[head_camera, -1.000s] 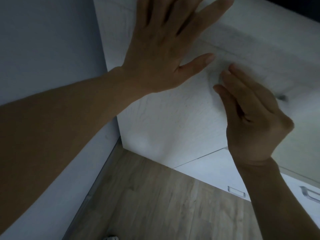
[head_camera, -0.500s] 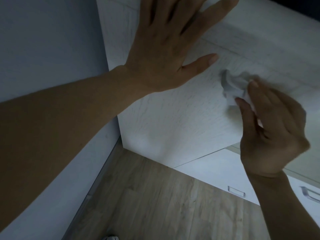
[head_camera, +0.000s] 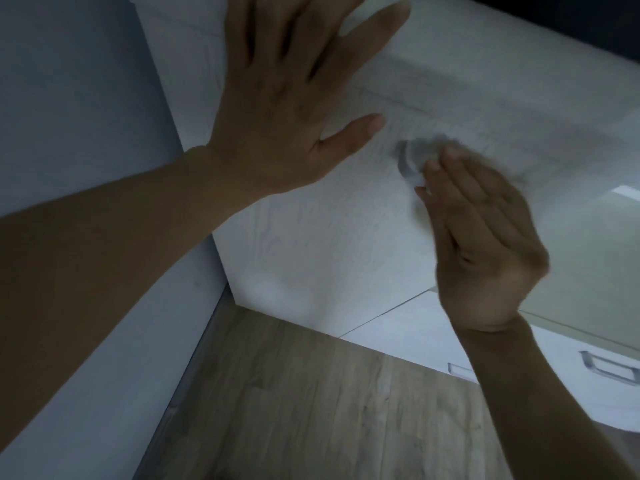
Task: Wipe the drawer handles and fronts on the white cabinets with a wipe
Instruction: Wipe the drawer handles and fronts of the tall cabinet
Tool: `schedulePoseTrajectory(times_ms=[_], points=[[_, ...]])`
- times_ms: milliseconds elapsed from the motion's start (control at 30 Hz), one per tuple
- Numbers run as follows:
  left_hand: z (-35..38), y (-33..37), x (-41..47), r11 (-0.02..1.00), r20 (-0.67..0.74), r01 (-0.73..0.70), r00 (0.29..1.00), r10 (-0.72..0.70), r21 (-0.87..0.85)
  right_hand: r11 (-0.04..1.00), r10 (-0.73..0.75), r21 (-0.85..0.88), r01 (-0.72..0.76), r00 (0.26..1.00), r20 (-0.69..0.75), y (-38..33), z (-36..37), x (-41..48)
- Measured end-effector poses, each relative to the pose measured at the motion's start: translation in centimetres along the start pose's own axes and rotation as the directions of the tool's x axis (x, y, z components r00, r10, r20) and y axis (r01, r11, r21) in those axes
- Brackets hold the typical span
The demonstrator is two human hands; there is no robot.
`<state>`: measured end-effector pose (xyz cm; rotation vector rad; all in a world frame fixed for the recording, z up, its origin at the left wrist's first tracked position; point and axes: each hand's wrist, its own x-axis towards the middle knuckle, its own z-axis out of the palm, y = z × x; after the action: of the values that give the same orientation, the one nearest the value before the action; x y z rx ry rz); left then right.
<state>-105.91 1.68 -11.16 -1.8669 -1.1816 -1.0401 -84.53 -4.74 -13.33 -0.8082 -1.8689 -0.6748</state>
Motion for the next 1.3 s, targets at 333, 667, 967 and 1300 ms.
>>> schedulePoseTrajectory(times_ms=[333, 667, 967, 1300], points=[[-0.5, -0.1, 0.2, 0.998, 0.023, -0.058, 0.998, 0.058, -0.001, 0.999, 0.032, -0.034, -0.031, 0.999, 0.030, 0.3, -1.2, -0.5], [-0.5, 0.0, 0.1, 0.998, 0.066, -0.058, 0.996, 0.058, 0.006, 0.997, 0.079, -0.028, -0.077, 0.995, 0.066, 0.0, -1.6, -0.4], [-0.4, 0.0, 0.2, 0.998, 0.066, -0.059, 0.996, 0.059, 0.011, 0.997, 0.082, -0.015, -0.081, 0.993, 0.088, -0.2, -1.5, -0.4], [-0.5, 0.0, 0.2, 0.998, 0.089, -0.061, 0.994, 0.061, 0.002, 0.993, 0.119, -0.017, -0.118, 0.987, 0.104, -0.2, -1.8, -0.4]])
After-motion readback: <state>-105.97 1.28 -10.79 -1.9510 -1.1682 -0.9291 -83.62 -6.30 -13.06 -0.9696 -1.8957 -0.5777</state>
